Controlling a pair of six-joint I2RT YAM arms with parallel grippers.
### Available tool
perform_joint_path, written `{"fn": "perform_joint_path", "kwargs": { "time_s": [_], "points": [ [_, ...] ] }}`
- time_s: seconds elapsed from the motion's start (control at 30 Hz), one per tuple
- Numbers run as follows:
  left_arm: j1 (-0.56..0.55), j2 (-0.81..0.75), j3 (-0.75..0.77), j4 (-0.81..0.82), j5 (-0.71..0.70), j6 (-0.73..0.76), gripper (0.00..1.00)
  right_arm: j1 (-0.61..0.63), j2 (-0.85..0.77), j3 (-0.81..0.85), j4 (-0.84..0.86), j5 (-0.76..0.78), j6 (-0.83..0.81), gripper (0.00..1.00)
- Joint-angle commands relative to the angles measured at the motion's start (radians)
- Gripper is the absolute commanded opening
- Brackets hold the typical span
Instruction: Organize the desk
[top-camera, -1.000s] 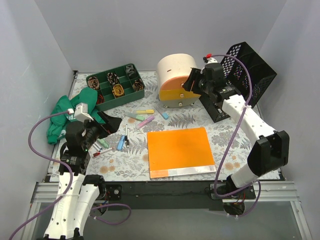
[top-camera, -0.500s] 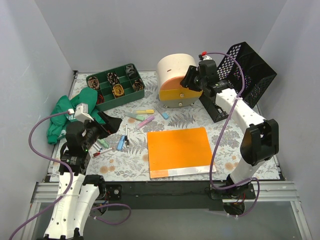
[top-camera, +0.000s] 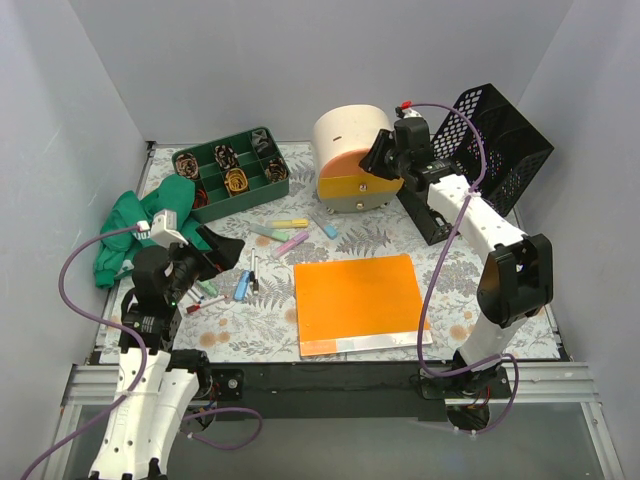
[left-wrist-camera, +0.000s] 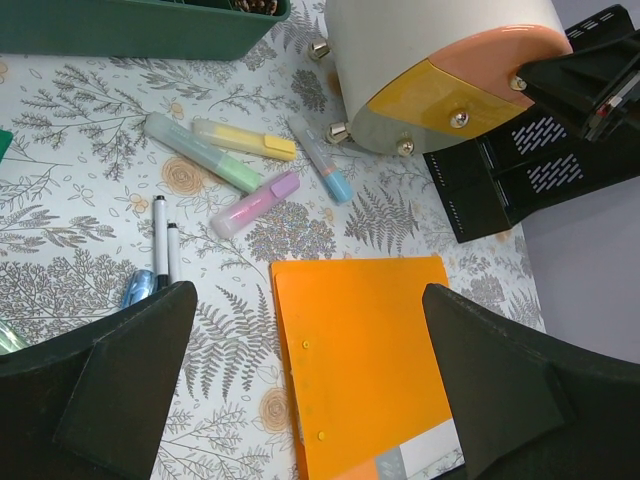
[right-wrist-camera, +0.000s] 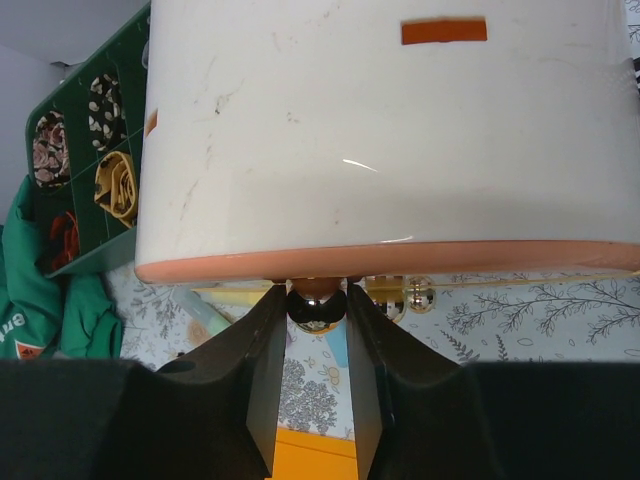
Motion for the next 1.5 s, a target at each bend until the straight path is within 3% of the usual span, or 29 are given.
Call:
{"fn": "perform_joint_path", "kwargs": {
  "time_s": [0.0,0.5,0.93,1.07,1.3,1.47],
  "points": [
    [0.005,-0.010,-0.001,-0.009,0.016,0.006,0.98,0.002,-0.041,-0.008,0.048,0.022,0.003,0.28],
    [0.005,0.016,0.008,0.014,0.073,-0.012,0.98,0.002,-0.297,-0.260,0.058,-0.016,-0.018,0.27],
    [0.005,0.073,0.028,0.049,0.131,-0.046,0.98,0.002,-0.376,-0.387,0.074,-0.061,-0.029,0.30],
    [0.005,0.105,0.025,0.067,0.151,-0.058,0.98,0.000,-0.388,-0.391,0.075,-0.064,-0.038,0.34],
    [0.005,0.177,0.042,0.107,0.176,-0.058,0.98,0.002,-0.393,-0.378,0.078,-0.062,-0.053,0.57],
    [0.005,0.263,0.054,0.138,0.186,-0.052,0.98,0.002,-0.412,-0.375,0.078,-0.065,-0.089,0.60]
  ]
}}
